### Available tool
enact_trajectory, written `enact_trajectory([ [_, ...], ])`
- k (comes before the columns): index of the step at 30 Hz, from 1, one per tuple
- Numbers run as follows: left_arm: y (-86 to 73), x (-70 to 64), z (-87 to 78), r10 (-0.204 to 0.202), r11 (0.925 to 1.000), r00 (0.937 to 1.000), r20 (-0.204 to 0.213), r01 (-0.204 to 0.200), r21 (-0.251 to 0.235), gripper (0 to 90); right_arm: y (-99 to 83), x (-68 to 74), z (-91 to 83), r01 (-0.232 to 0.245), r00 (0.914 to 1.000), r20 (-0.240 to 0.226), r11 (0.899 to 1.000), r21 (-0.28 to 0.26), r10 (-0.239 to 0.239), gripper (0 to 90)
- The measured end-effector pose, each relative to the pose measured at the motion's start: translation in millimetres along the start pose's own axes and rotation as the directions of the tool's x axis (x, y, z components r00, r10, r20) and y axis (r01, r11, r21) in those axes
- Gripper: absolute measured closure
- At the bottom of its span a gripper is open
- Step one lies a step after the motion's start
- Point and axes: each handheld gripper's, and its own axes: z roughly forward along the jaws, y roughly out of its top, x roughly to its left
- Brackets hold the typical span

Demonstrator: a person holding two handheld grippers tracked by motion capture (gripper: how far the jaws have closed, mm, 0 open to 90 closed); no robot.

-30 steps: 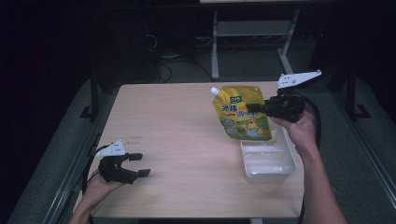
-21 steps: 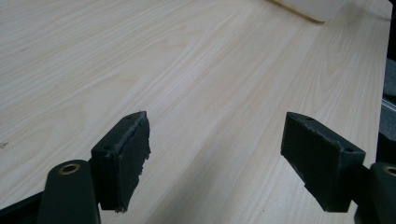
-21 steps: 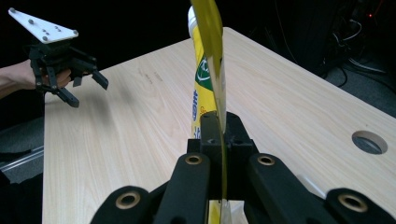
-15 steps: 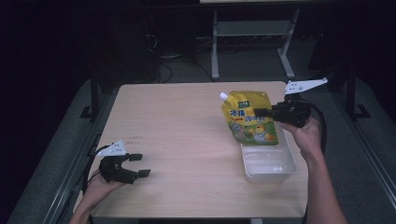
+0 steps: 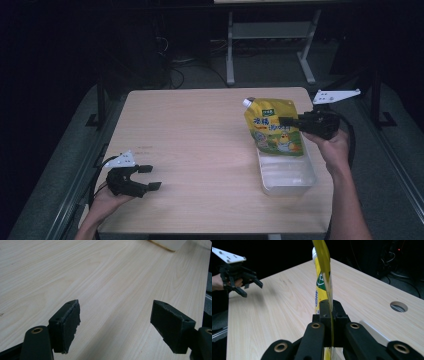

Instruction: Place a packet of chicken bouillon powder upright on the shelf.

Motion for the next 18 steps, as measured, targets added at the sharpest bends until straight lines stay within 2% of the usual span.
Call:
enact_trajectory([
  [6,0.0,-0.7,-0.3,-0.004,1.0000,1.0000,0.003,0.004,-0.001,22.9,-5.8,-9.8,7.3,-0.004,1.0000,-0.002,0.999,0.032,0.004,88.8],
  [10,-0.8,0.2,-0.5,-0.011,0.9999,0.9999,0.002,0.011,-0.002,22.9,-12.5,-14.8,11.1,-0.009,1.0000,-0.002,1.000,0.027,0.009,88.8],
  [14,-2.3,-0.3,0.7,-0.009,0.9999,1.0000,0.003,0.009,0.006,22.9,-22.6,-19.0,13.3,-0.024,0.9995,0.024,0.999,0.034,0.023,88.3],
  [17,-2.8,-0.9,1.5,-0.007,0.9999,1.0000,0.004,0.007,0.015,22.9,-29.3,-19.8,13.2,-0.026,0.9987,0.045,0.999,0.019,0.025,88.0],
  [18,-3.0,-1.5,2.4,-0.008,0.9999,1.0000,0.004,0.008,0.013,22.9,-36.9,-22.5,12.8,-0.043,0.9981,0.045,0.999,0.002,0.043,87.8],
])
